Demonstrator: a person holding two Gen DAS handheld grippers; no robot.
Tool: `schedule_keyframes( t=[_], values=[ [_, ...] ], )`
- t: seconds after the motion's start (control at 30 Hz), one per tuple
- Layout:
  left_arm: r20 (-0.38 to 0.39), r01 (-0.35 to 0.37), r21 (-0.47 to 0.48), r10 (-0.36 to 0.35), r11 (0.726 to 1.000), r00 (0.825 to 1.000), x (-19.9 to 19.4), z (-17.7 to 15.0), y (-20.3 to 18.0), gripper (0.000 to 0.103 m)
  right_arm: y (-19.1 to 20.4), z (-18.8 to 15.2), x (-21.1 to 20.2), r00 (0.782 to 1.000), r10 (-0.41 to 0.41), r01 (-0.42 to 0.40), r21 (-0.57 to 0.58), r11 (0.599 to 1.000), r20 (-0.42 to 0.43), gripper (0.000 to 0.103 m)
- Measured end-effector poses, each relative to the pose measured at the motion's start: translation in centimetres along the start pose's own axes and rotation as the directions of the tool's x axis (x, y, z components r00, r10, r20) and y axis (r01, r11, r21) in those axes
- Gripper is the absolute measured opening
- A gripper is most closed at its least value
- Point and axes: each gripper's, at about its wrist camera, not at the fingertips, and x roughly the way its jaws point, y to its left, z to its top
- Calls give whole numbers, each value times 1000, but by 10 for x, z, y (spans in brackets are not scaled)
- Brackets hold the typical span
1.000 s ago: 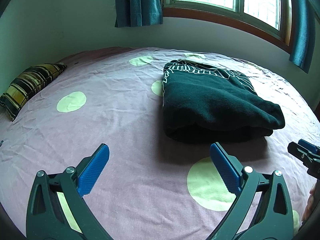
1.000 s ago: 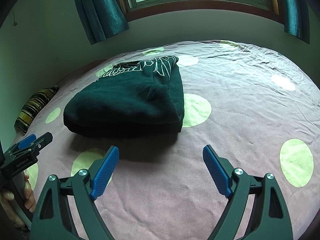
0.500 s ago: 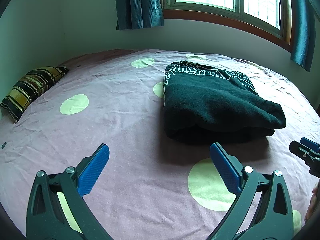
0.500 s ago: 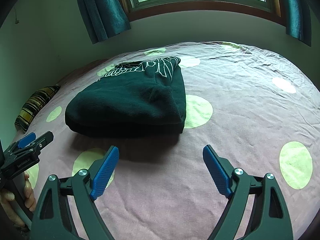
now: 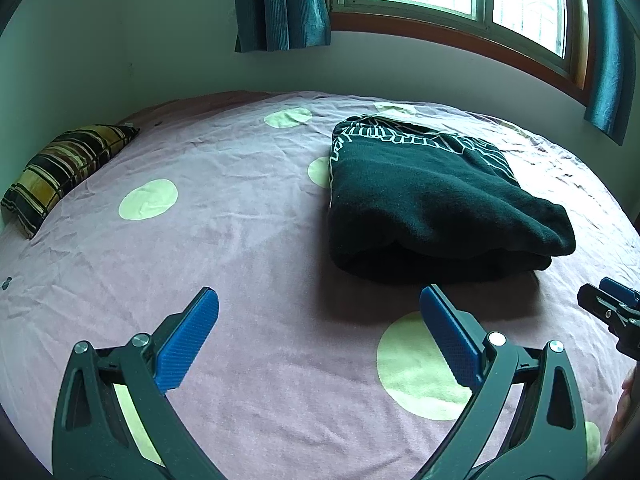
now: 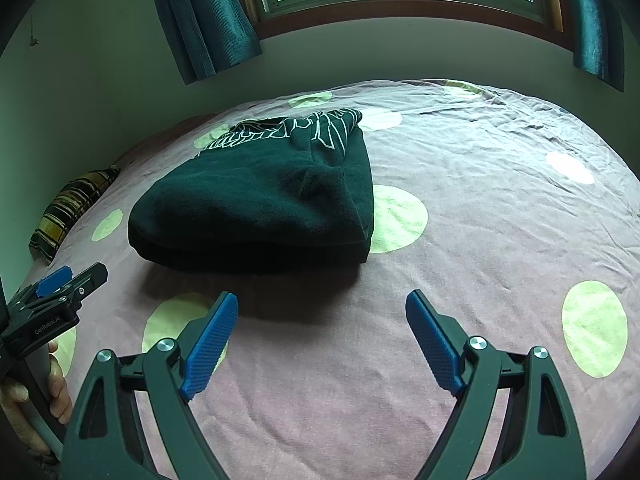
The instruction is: Fold small clothes
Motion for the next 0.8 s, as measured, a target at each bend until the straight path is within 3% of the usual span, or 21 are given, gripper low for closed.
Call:
schedule_keyframes(
  t=[0.8],
  values=[
    [-9,-22,8,22,1000,1000,1,2,0,101,0,-6,10,999,6,-6,-15,1000,-32,85]
  ],
)
